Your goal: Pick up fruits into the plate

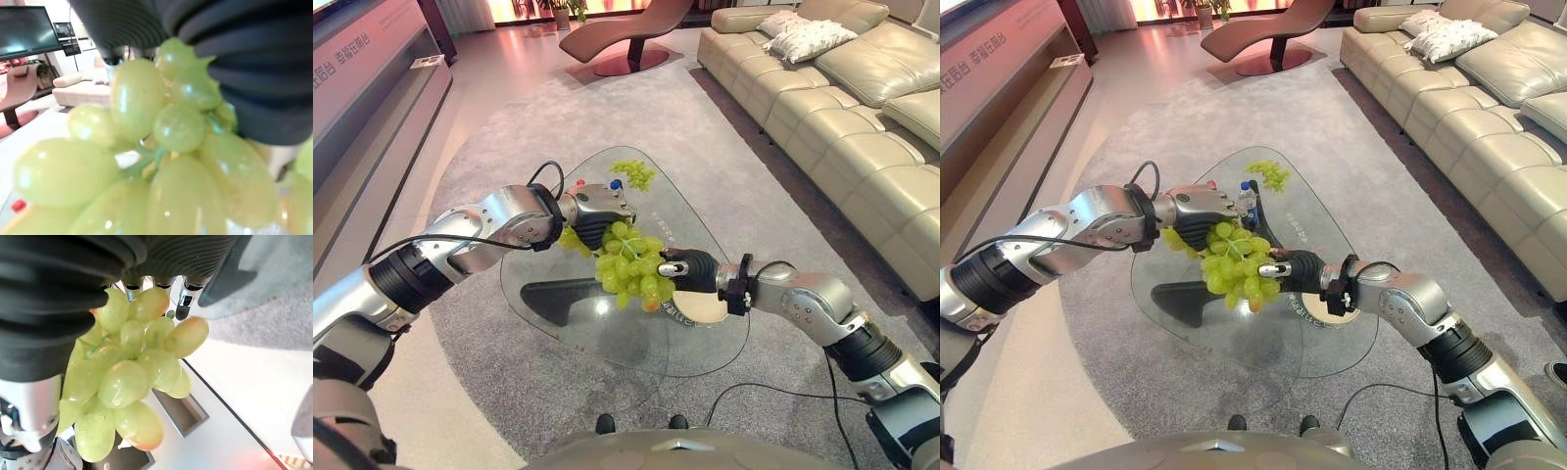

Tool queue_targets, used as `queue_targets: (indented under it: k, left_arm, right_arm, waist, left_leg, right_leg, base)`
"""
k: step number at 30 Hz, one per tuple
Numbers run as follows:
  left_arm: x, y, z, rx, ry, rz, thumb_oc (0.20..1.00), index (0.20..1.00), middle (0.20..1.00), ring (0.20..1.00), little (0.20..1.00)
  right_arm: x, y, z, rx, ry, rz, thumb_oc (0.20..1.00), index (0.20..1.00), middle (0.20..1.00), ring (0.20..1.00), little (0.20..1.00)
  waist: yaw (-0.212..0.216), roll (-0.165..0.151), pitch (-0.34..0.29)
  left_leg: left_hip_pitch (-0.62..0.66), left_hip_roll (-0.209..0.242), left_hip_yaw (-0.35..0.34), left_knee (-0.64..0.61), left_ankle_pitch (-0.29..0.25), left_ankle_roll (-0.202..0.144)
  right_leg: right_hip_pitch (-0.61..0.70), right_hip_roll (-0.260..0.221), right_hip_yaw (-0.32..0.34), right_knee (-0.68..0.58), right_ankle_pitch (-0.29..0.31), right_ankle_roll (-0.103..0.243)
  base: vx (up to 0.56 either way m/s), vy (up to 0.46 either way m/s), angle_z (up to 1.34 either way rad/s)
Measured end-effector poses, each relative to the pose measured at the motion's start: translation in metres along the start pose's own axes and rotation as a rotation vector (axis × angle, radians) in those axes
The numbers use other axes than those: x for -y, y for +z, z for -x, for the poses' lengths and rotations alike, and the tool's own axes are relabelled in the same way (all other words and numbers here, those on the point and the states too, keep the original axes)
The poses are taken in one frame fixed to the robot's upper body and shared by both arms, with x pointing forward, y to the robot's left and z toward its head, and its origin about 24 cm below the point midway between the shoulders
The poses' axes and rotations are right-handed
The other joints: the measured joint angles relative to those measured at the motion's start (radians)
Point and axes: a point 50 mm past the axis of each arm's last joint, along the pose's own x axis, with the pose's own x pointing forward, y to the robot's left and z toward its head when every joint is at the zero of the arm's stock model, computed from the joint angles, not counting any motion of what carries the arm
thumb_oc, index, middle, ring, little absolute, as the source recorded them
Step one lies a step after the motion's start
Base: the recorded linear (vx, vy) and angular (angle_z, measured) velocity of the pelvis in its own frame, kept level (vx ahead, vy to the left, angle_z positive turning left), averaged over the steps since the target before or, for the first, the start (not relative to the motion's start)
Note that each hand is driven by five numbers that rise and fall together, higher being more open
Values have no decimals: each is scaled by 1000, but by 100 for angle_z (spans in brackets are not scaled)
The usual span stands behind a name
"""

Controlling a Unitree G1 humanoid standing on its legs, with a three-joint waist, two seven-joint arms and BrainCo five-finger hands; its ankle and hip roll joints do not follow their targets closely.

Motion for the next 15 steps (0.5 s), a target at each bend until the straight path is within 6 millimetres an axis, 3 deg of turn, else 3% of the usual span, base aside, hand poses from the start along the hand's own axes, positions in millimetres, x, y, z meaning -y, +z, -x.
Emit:
queue_targets:
  k: [15]
  left_arm:
    - [-8, 0, -1, -3, 28, 1, 200, 200, 200, 200, 200]
  right_arm:
    - [-11, 0, -14, -20, 79, -3, 1000, 1000, 1000, 1000, 1000]
  waist:
    - [3, 0, 0]
  left_leg:
    - [-1, 0, -3, 0, 0, -1]
  right_leg:
    - [1, 0, -2, 0, 0, 0]
  base:
    - [-3, 0, 0]
